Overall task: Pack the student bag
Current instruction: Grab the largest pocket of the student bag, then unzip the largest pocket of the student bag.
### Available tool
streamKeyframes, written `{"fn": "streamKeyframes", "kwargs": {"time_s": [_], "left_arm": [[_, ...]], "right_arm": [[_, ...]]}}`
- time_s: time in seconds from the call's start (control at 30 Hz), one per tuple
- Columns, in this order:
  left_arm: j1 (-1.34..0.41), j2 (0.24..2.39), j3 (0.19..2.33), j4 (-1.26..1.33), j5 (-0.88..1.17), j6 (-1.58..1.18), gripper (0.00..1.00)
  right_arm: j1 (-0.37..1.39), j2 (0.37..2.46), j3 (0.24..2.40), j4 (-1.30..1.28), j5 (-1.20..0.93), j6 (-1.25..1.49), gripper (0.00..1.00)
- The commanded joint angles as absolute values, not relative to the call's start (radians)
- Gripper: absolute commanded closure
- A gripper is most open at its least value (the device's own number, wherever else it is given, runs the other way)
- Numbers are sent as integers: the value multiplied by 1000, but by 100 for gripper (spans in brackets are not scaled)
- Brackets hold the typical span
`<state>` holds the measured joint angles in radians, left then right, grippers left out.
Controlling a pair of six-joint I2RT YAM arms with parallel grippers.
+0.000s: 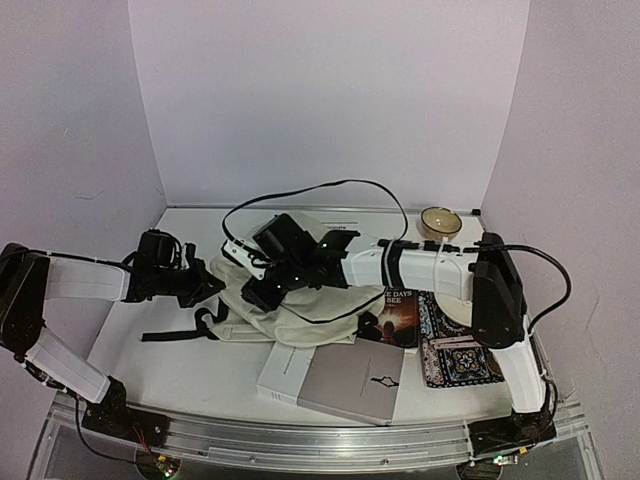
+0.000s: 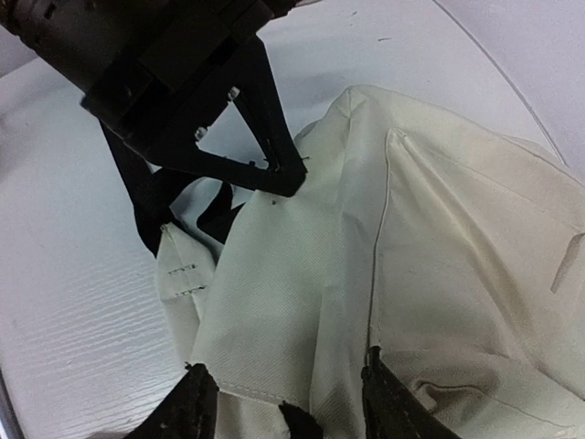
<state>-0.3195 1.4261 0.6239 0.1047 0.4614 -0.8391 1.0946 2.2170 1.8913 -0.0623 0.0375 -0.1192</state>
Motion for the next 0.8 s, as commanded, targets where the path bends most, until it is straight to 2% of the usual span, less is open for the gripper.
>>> {"fn": "streamKeyframes", "kwargs": {"time_s": [0.0, 0.17, 0.2, 0.57, 0.77], "left_arm": [[-331, 1387, 630, 157, 493, -838, 100], [-331, 1389, 629, 150, 470, -827, 100], [-331, 1389, 629, 148, 462, -825, 100], [-283, 1387, 637, 69, 371, -783, 100], [-223, 1371, 629, 7, 318, -747, 100]], "right_arm": [[1097, 2252, 1948, -69, 115, -162, 54], [1099, 2195, 1880, -71, 112, -158, 96], [1099, 2172, 1857, -71, 110, -155, 100], [1098, 1845, 1521, -70, 82, -113, 100], [1097, 1680, 1337, -70, 185, -101, 100]]}}
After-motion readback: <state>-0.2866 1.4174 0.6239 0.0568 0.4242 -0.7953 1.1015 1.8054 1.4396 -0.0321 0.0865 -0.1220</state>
